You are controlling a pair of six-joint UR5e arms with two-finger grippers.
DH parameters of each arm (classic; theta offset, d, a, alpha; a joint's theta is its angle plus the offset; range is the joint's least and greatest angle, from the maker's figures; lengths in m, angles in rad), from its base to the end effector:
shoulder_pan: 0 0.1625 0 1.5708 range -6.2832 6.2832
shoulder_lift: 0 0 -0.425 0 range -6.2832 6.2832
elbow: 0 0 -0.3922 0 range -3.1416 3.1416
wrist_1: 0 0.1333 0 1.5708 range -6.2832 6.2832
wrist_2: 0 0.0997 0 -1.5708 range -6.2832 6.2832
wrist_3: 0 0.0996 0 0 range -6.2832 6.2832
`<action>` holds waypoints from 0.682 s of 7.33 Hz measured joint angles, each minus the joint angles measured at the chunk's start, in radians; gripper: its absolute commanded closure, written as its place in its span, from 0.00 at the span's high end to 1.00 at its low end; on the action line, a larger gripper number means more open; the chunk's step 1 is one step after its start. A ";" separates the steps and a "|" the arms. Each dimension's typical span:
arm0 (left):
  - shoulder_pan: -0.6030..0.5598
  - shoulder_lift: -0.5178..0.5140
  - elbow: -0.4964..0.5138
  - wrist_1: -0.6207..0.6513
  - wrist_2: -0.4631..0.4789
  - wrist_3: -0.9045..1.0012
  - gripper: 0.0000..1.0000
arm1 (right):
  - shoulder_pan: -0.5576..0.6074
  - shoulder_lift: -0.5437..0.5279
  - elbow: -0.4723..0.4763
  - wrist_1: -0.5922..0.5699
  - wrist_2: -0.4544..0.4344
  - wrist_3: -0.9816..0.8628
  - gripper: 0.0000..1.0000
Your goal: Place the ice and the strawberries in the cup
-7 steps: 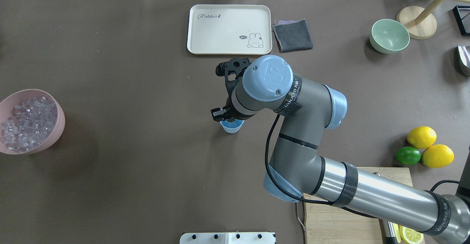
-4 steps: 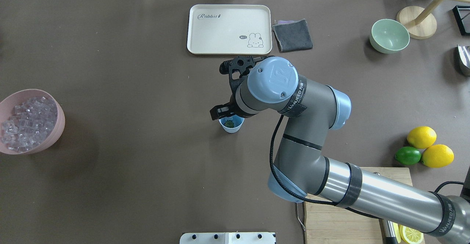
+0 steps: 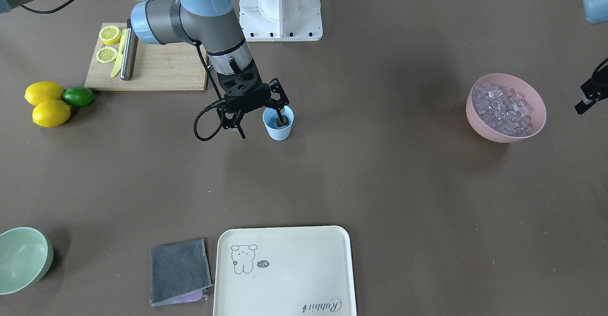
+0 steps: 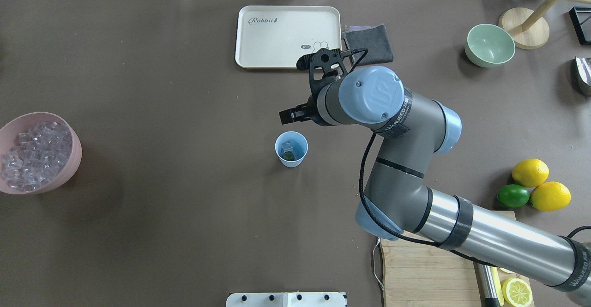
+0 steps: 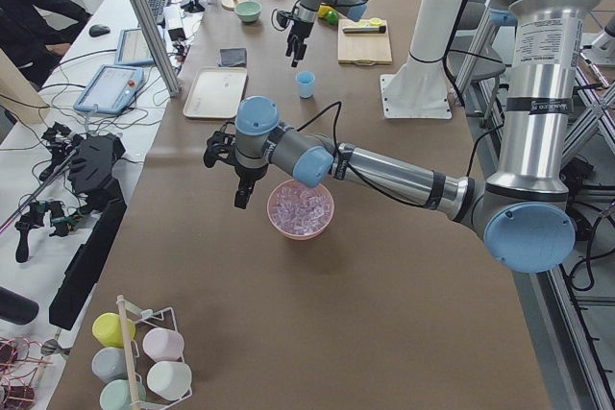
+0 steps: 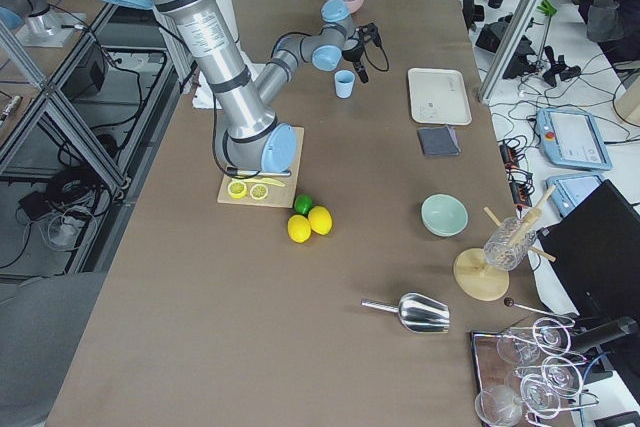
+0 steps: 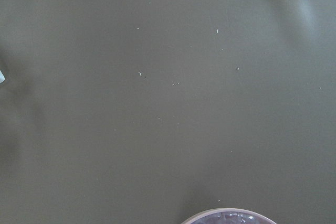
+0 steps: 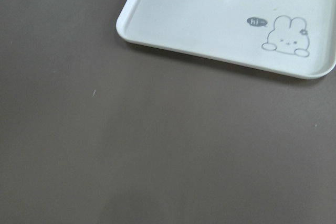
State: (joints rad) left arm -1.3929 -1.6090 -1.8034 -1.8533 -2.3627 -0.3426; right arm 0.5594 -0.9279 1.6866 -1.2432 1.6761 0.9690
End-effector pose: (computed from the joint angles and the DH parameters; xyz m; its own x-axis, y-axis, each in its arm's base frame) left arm 0.0298 -0.5186 0.4894 0.6395 0.1825 -0.7468 0.0682 0.9541 0.2916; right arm -0.5057 -0.4615 0.1907 0.5796 -0.3014 0.7572 -0.1465 0.8754 0.4606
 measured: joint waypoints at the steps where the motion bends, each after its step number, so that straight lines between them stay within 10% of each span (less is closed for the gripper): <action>1: 0.000 -0.004 0.000 0.001 0.000 -0.001 0.97 | 0.035 -0.007 0.010 0.004 0.008 0.003 1.00; 5: -0.006 -0.042 0.004 0.058 -0.029 0.000 0.97 | 0.381 -0.247 0.059 -0.157 0.375 -0.347 1.00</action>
State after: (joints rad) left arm -1.3989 -1.6512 -1.7999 -1.7955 -2.3913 -0.3429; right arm 0.9402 -1.1749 1.7461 -1.3998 2.0510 0.6223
